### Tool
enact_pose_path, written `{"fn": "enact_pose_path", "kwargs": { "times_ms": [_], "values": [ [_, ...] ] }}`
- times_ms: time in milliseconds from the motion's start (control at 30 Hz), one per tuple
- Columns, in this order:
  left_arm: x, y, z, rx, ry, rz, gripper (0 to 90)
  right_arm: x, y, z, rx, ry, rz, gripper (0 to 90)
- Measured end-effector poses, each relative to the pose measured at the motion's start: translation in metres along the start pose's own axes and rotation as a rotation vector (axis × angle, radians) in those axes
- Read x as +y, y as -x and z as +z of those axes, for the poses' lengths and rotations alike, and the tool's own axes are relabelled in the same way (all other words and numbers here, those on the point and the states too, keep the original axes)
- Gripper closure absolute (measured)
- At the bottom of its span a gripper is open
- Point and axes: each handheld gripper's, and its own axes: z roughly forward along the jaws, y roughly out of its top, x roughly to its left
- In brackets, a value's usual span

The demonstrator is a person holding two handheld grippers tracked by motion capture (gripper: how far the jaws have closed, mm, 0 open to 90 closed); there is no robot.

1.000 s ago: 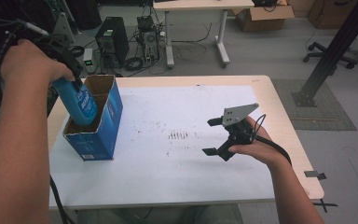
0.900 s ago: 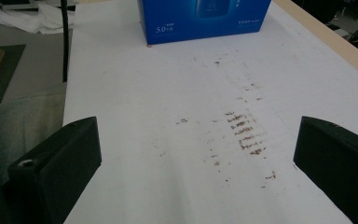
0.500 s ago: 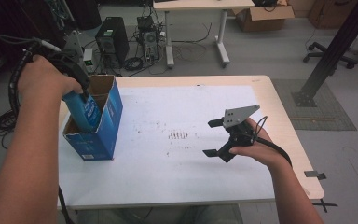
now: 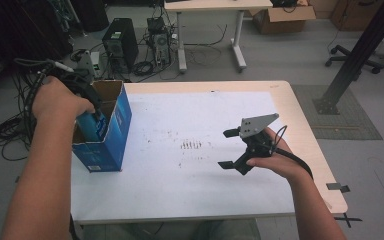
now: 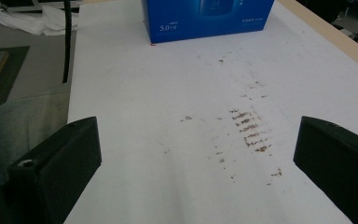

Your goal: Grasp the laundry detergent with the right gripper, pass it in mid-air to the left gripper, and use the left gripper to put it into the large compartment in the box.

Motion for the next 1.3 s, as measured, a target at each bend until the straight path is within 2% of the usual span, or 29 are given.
{"fn": "enact_pose_path", "kwargs": {
  "times_ms": [233,633,967,1200,1300],
  "values": [
    [0.000,-0.003,0.020,0.000,-0.003,-0.013,38.6,-0.003,0.000,0.001,0.003,0.001,0.007,0.7],
    [0.002,-0.006,0.045,-0.014,-0.020,-0.007,38.6,-0.006,0.001,0.001,0.006,-0.003,0.012,0.7],
    [0.005,-0.002,0.055,-0.018,-0.025,0.003,38.6,-0.007,0.002,0.003,0.010,-0.005,0.015,0.8],
    [0.004,-0.004,0.060,-0.016,-0.027,0.002,38.6,-0.009,0.003,0.003,0.009,-0.006,0.020,0.7],
    [0.004,-0.003,0.063,-0.016,-0.014,0.002,38.6,-0.009,0.003,0.003,0.009,-0.004,0.022,0.7]
  ]
}}
